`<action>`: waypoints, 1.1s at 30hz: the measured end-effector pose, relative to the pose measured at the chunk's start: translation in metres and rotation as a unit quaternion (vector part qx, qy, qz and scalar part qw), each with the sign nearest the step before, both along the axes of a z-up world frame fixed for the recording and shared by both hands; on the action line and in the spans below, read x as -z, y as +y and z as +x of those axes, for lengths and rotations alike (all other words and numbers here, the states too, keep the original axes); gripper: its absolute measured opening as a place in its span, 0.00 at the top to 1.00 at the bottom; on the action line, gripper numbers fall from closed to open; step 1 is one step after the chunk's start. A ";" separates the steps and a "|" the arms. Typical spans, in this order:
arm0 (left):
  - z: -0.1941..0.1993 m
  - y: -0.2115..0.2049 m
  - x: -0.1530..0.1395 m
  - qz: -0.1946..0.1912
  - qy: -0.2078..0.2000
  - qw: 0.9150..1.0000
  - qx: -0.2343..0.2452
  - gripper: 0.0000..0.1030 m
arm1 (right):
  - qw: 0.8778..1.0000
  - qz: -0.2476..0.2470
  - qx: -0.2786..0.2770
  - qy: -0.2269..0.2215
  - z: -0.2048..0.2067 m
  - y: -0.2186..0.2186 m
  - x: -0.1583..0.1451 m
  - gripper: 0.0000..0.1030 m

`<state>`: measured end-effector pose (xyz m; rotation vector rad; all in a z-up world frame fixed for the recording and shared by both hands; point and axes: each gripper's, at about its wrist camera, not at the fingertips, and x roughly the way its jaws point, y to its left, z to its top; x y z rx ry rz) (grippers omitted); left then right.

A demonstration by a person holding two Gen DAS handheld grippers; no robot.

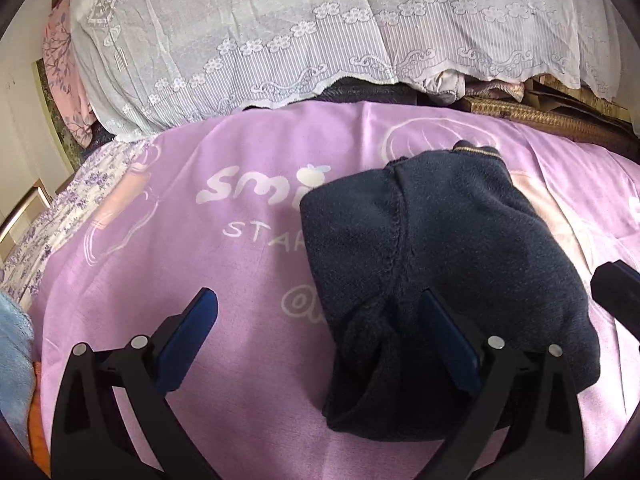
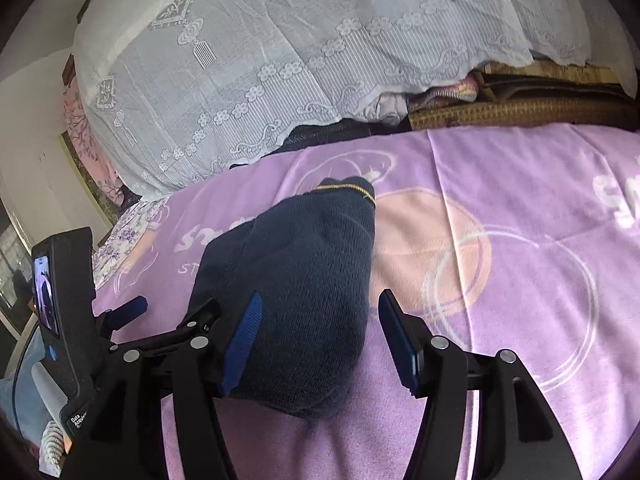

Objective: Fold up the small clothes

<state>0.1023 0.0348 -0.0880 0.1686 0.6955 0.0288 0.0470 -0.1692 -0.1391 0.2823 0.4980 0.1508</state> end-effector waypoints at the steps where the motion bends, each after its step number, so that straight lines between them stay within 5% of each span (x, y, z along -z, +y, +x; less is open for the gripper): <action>1: -0.001 0.000 -0.001 0.002 -0.004 1.000 0.000 0.05 | 1.000 0.000 0.000 -0.003 -0.001 0.000 -0.002 0.41; 7: -0.002 0.001 -0.005 -0.004 -0.006 1.000 0.001 0.05 | 1.000 -0.007 -0.007 -0.003 0.000 0.004 -0.002 0.40; 13: 0.007 -0.002 0.012 0.002 0.027 1.000 0.004 0.05 | 0.998 0.028 -0.011 0.050 0.017 -0.005 0.024 0.36; 25: 0.003 0.006 0.005 -0.057 0.033 0.998 0.020 0.05 | 0.998 0.060 -0.003 0.035 0.011 -0.016 0.015 0.32; 30: 0.005 0.006 0.005 -0.069 0.041 0.996 0.026 0.05 | 0.996 0.078 -0.005 0.032 0.011 -0.021 0.014 0.22; 33: 0.010 0.014 0.007 -0.117 0.069 0.990 0.042 0.05 | 0.996 0.087 -0.007 0.034 0.012 -0.024 0.015 0.19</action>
